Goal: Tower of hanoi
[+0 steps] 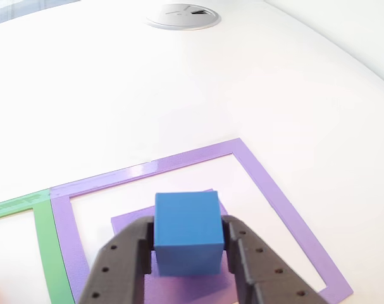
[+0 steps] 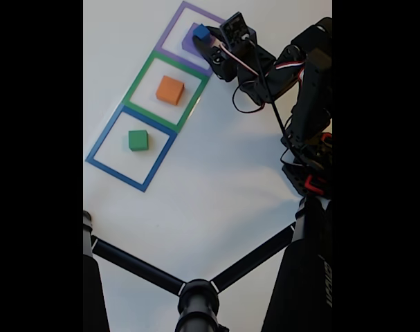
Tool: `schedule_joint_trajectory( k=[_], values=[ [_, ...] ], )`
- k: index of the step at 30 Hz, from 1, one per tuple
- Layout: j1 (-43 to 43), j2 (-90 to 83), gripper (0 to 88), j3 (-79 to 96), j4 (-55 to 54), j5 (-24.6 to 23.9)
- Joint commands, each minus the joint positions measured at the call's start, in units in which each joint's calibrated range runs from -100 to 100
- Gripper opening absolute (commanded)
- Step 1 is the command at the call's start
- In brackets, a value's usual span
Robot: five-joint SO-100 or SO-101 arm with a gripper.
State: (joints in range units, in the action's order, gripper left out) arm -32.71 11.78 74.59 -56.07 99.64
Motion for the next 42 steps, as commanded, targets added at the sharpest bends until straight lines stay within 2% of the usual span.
schedule_joint_trajectory(
  k=[1,7,8,9,13,21,25,29,31,33,38,42],
  values=[
    [0.88,0.46,2.5,-1.95,-1.5,0.36],
    [0.88,1.18,5.1,-2.41,-1.59,0.36],
    [0.88,1.26,11.3,-2.5,-1.59,0.36],
    [0.88,1.26,13.7,-2.5,-1.59,0.36],
    [0.78,1.26,16.4,-2.5,-1.59,0.36],
    [0.88,-0.27,16.5,-2.5,-1.18,0.36],
    [1.26,-5.92,16.7,-2.23,4.24,0.36],
    [1.55,-16.74,16.7,-1.59,15.26,0.36],
    [1.17,-23.53,12.4,-1.77,23.35,0.36],
    [0.59,-30.63,7.4,-2.77,32.75,0.36],
    [0.4,-46.05,1.1,-8.95,59.14,0.36],
    [1.93,-53.88,1.1,-15.59,77.2,0.36]
  ],
)
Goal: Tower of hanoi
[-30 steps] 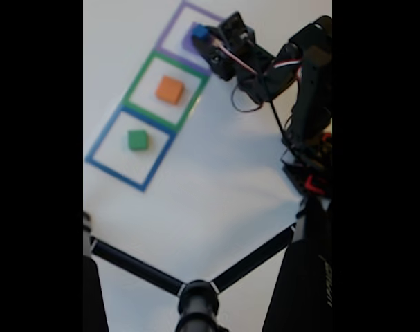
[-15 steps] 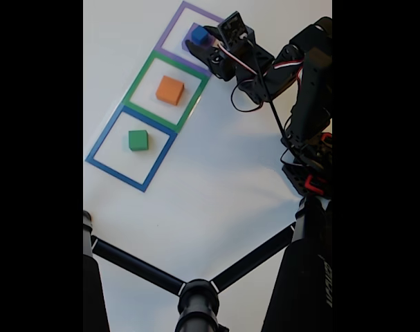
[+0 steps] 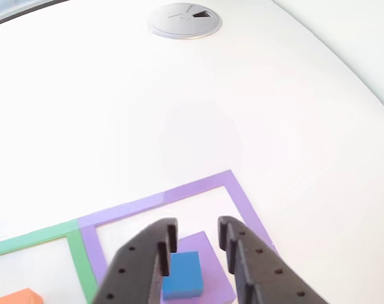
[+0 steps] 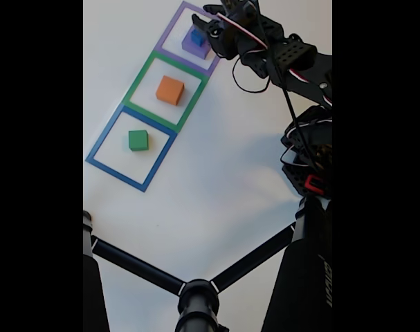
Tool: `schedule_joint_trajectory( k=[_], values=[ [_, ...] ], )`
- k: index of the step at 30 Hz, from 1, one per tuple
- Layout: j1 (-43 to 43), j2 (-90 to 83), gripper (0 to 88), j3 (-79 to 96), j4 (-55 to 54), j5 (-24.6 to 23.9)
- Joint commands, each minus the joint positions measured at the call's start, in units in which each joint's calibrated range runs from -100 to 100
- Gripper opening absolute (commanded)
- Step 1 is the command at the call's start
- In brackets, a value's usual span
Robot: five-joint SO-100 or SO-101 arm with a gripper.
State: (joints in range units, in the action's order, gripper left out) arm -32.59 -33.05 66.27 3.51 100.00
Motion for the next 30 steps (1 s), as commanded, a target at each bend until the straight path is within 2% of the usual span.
schedule_joint_trajectory(
  k=[1,6,13,24,30],
  values=[
    [2.58,-10.91,1.1,-9.0,21.76,0.0],
    [7.95,-16.81,1.1,-20.72,44.19,0.0],
    [20.03,-21.57,1.1,-35.36,69.93,0.0],
    [40.55,-26.17,1.1,-41.18,86.61,0.0],
    [48.51,-26.66,1.1,-43.54,93.17,0.0]
  ],
)
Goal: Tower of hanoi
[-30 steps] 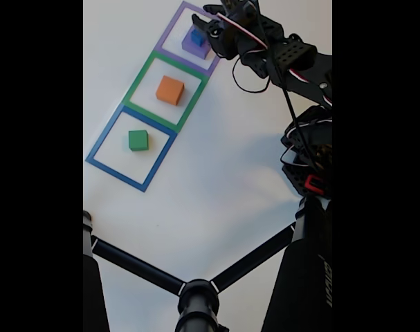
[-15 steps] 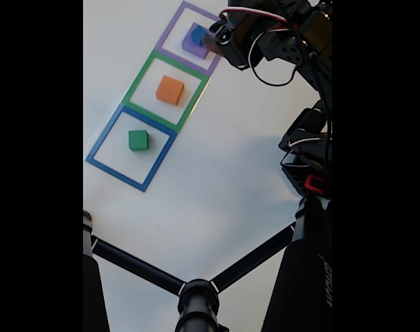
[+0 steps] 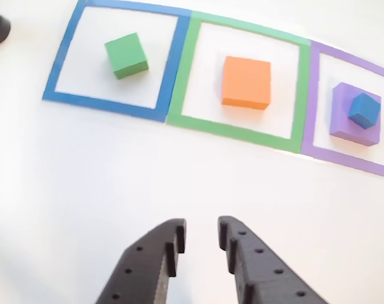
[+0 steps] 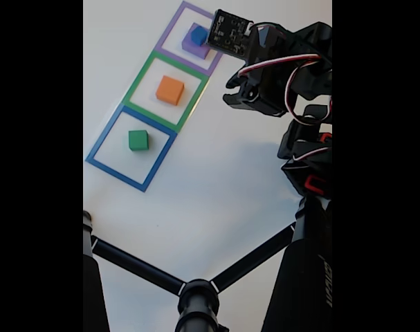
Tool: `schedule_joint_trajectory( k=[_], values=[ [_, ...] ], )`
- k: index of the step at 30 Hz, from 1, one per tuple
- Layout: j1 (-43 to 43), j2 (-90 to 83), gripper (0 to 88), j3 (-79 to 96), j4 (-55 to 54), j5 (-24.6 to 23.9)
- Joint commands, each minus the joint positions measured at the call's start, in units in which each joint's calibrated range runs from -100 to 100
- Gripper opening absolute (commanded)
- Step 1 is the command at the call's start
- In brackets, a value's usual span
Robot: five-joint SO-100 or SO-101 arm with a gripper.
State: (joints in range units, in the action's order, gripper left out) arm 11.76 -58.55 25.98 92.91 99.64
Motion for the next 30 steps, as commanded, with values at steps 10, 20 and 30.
schedule_joint_trajectory(
  k=[10,20,30],
  values=[
    [9.04,-1.65,10.9,1.2,4.18,0.36],
    [7.99,-1.08,33.8,16.65,-16.47,0.36],
    [5.5,10.06,33.7,33.2,-52.18,0.36]
  ],
)
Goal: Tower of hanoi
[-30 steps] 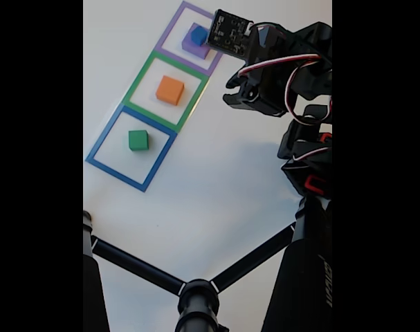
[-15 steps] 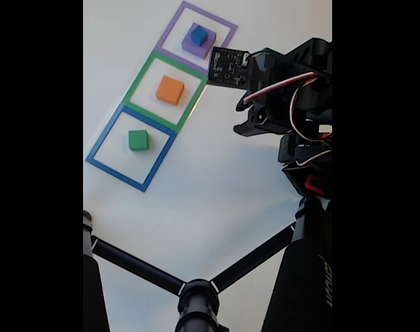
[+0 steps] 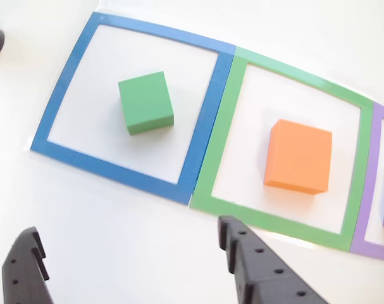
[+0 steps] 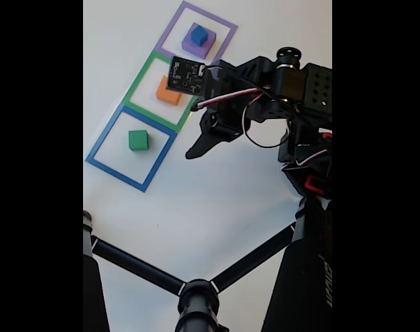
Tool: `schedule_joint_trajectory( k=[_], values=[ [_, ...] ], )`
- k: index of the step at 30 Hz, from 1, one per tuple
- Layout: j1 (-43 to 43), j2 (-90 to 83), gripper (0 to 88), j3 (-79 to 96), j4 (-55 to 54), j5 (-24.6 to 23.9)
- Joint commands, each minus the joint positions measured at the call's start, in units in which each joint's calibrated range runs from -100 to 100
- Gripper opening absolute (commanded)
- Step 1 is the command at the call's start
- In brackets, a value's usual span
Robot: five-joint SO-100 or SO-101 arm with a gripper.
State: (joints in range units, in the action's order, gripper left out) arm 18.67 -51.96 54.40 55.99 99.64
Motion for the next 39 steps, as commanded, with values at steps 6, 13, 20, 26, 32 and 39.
schedule_joint_trajectory(
  k=[6,13,20,26,32,39],
  values=[
    [-2.37,9.37,33.7,18.14,-41.82,0.36],
    [-2.46,23.74,32.1,24.41,-68.13,0.36],
    [-2.85,35.77,32.9,24.5,-81.17,0.36],
    [-1.22,40.78,34.3,26.32,-88.29,0.36],
    [0.61,45.38,34.6,25.41,-92.75,0.36],
    [1.28,54.26,34.6,21.14,-98.5,0.36]
  ],
)
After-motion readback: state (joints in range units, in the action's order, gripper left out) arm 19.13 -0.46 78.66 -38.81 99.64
